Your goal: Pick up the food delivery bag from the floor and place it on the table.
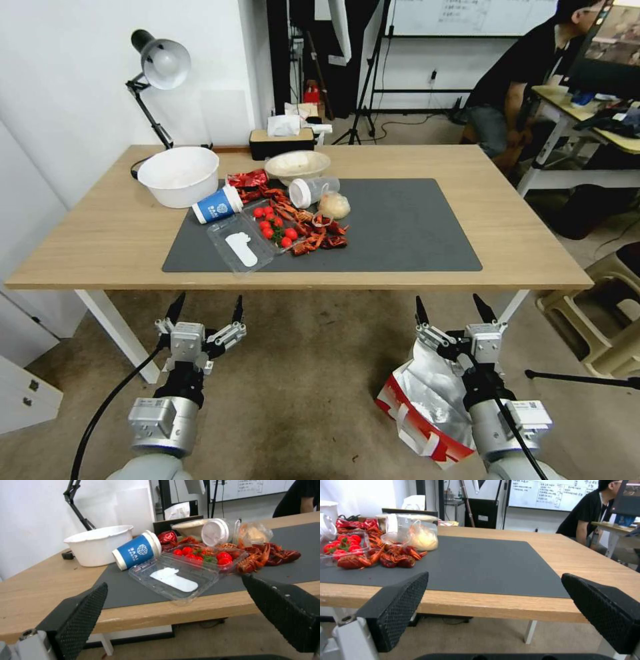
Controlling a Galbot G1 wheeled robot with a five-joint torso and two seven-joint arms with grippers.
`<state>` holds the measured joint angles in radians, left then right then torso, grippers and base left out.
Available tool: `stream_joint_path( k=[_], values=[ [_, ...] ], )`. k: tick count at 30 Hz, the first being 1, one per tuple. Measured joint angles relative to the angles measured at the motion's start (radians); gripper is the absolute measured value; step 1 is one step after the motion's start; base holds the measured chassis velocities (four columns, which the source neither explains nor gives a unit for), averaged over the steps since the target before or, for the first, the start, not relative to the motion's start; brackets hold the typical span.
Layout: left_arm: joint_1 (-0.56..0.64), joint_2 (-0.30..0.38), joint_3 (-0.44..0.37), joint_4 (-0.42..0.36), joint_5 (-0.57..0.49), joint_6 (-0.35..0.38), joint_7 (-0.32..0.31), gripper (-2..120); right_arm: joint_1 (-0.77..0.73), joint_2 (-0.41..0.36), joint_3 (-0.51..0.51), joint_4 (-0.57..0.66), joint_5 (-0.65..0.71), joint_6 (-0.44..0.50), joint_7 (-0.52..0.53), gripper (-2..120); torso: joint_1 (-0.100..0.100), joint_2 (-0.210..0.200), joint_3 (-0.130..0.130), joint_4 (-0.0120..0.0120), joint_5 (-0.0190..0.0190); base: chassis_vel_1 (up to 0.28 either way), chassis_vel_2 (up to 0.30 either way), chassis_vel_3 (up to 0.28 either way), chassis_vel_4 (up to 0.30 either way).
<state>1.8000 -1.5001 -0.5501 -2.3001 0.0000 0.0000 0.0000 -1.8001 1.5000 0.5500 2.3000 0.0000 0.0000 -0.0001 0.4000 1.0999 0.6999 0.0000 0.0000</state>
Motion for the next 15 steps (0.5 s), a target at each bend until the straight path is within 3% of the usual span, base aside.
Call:
stream_joint_path(
  k=[15],
  values=[
    [0.0, 0.0, 0.0, 0.0, 0.0, 0.0, 0.0, 100, 0.0, 0.0, 0.0, 0.0, 0.0, 0.0, 0.0, 100, 0.0, 0.0, 0.0, 0.0, 0.0, 0.0, 0.0, 0.0, 0.0]
  ],
)
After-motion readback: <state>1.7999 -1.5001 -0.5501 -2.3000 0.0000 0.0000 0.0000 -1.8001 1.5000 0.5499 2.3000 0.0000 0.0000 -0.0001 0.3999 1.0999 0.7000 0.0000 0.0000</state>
